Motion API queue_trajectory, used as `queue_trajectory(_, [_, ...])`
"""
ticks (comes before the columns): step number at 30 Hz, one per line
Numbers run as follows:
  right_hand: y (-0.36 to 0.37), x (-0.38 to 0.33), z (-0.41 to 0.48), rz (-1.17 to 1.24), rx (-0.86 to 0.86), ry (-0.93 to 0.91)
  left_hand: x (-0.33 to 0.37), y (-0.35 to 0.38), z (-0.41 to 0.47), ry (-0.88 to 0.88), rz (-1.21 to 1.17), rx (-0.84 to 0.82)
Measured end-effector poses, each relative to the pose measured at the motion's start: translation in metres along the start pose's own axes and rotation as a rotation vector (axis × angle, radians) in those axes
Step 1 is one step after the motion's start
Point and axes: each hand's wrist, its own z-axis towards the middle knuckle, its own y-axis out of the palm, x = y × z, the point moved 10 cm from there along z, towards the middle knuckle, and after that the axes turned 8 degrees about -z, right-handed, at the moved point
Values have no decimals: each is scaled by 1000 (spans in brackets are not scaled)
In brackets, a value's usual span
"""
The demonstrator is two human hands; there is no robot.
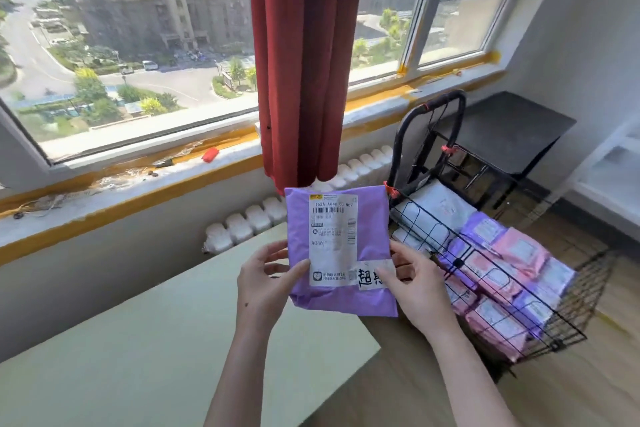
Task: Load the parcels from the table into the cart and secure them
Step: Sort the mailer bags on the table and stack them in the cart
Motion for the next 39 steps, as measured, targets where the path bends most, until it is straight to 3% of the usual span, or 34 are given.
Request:
queue_trajectory(10, [-119, 77, -121, -24, 296, 146, -14, 115, -108, 7, 48, -240])
queue_trajectory(19, [-189, 132, -181, -3, 460, 272, -18, 203, -158, 49, 103, -441])
queue_trajectory(26, [-221, 153, -164, -23, 566, 338, -19, 263, -136, 46, 121, -532])
queue_trajectory(39, [-247, 176, -53, 3, 635, 405, -19, 355, -11, 43, 175, -633])
